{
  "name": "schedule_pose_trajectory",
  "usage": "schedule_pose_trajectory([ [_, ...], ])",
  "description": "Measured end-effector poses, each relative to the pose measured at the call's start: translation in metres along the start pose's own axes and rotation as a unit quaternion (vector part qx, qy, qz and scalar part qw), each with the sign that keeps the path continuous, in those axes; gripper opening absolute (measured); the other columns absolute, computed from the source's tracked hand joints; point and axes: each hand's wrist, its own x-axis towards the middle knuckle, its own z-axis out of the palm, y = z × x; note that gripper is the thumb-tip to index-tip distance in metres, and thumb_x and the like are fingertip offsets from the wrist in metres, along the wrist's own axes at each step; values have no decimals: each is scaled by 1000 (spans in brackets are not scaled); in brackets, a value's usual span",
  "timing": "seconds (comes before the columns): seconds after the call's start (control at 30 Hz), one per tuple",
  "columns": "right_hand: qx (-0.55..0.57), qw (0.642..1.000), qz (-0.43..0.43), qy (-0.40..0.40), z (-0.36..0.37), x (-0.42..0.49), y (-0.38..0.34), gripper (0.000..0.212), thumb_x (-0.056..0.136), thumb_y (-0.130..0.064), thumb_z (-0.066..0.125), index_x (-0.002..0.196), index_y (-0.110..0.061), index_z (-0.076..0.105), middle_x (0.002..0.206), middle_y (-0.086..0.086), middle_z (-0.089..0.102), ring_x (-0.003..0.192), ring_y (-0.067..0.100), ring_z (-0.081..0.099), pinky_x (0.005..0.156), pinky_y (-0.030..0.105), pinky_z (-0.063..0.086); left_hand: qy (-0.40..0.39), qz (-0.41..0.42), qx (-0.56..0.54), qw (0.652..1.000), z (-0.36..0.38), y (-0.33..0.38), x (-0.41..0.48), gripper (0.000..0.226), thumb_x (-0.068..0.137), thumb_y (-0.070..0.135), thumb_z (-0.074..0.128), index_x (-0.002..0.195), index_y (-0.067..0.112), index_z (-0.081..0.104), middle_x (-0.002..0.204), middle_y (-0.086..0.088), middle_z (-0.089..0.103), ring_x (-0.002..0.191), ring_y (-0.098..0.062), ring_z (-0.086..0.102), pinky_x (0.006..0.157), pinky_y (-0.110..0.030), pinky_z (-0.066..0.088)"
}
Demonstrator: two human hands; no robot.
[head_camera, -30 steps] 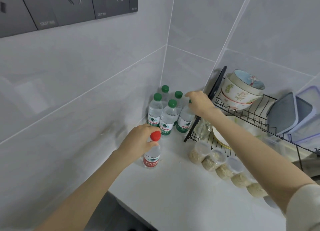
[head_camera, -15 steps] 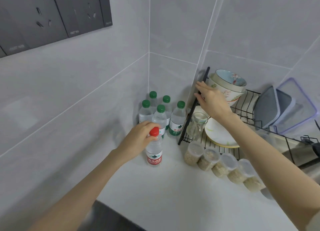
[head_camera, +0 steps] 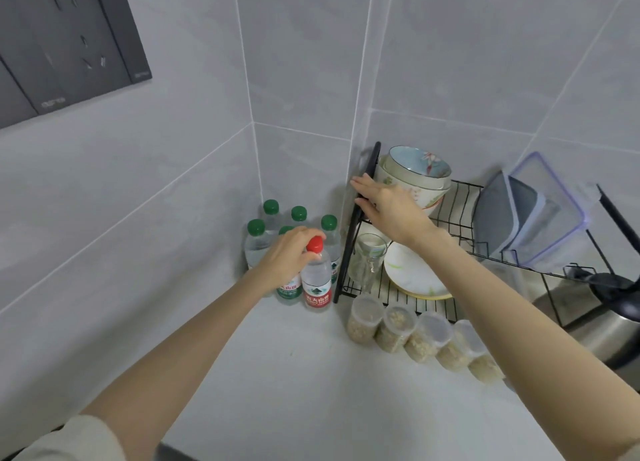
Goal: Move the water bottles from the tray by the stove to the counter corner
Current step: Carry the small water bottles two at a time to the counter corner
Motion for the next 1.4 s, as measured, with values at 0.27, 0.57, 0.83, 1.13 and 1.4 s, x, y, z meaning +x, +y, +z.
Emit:
schedule_pose_trajectory([
  [0.27, 18, 1000, 3, 12, 8, 1, 6, 41, 99, -13, 50, 139, -5, 50, 145, 9, 49, 140, 23, 39, 112, 39, 38, 15, 12, 34, 999, 18, -1, 16, 41, 88, 17, 67, 128, 15, 56, 121, -4, 60, 99, -14, 57, 88, -22, 40],
  [0.57, 38, 999, 26, 27, 12, -3, -2, 43, 99, -8, 47, 142, -5, 46, 149, 8, 45, 143, 22, 34, 113, 34, 32, 41, -2, 14, 999, 23, 0, 5, 50, 87, 15, 68, 134, 19, 52, 136, -3, 53, 124, -18, 52, 105, -29, 38],
  [0.83, 134, 988, 70, -19, -10, -10, -15, 44, 99, -15, 50, 143, -11, 46, 137, 14, 57, 140, 17, 39, 112, 29, 32, 154, -3, -53, 987, -25, 21, -17, 45, 91, 17, 63, 135, 19, 53, 133, 1, 58, 122, -13, 54, 102, -30, 44],
  [1.13, 260, 964, 44, -22, -41, -53, -35, 48, 96, -17, 56, 142, -23, 48, 138, -5, 57, 124, 9, 55, 108, 26, 41, 250, -44, -185, 949, -69, 66, -62, 36, 91, 6, 58, 119, 28, 61, 118, 14, 65, 100, 2, 63, 85, -7, 46],
  [1.4, 347, 936, 54, -11, -62, -95, -57, 40, 94, -15, 60, 133, -23, 56, 124, -10, 66, 98, 4, 66, 92, 13, 48, 254, -45, -213, 942, -78, 98, -103, 35, 90, 8, 59, 121, 25, 62, 115, 12, 68, 102, -3, 64, 81, -8, 48],
])
